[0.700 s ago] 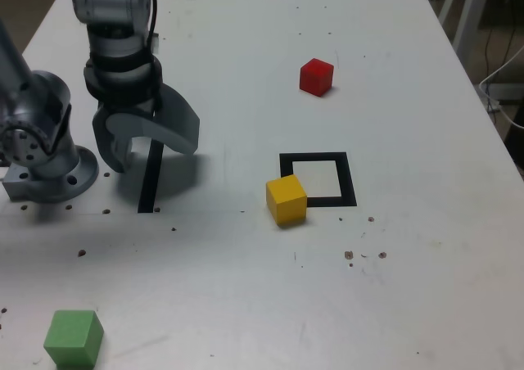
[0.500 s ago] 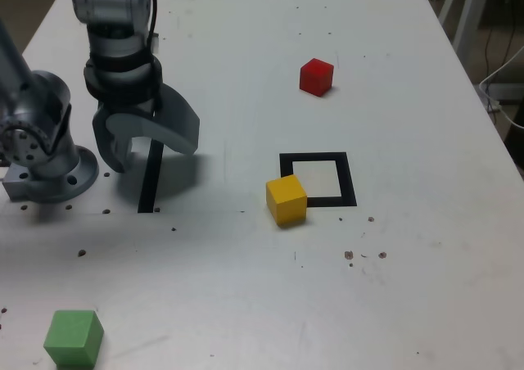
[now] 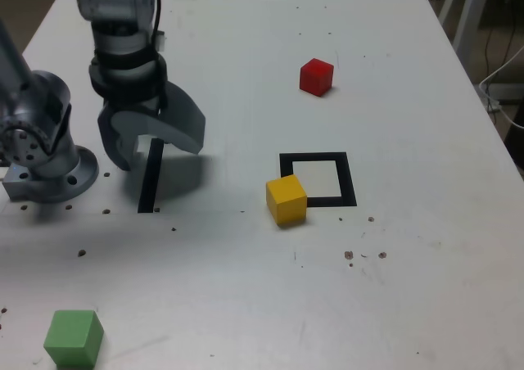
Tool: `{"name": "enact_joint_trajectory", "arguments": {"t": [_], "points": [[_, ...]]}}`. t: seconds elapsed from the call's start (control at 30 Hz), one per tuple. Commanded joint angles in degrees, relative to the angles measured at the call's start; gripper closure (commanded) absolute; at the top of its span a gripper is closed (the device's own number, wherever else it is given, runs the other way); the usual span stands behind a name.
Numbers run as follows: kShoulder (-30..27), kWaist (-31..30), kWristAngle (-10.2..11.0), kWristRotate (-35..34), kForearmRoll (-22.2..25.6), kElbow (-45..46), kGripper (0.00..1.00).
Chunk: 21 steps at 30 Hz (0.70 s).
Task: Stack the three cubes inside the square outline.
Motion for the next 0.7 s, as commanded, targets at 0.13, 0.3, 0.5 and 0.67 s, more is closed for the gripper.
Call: {"name": "enact_joint_trajectory", "arguments": {"t": [0.13, 0.3, 0.5, 0.67], "points": [[2.5, 0.7, -0.1, 1.0, 1.2, -5.3, 0.01], [5.4, 2.6, 0.3, 3.5, 2.1, -9.9, 0.01], [9.0, 6.2, 0.6, 9.1, 4.1, -15.8, 0.01], [11.8, 10.2, 0.8, 15.3, 7.3, -21.6, 0.01]]}}
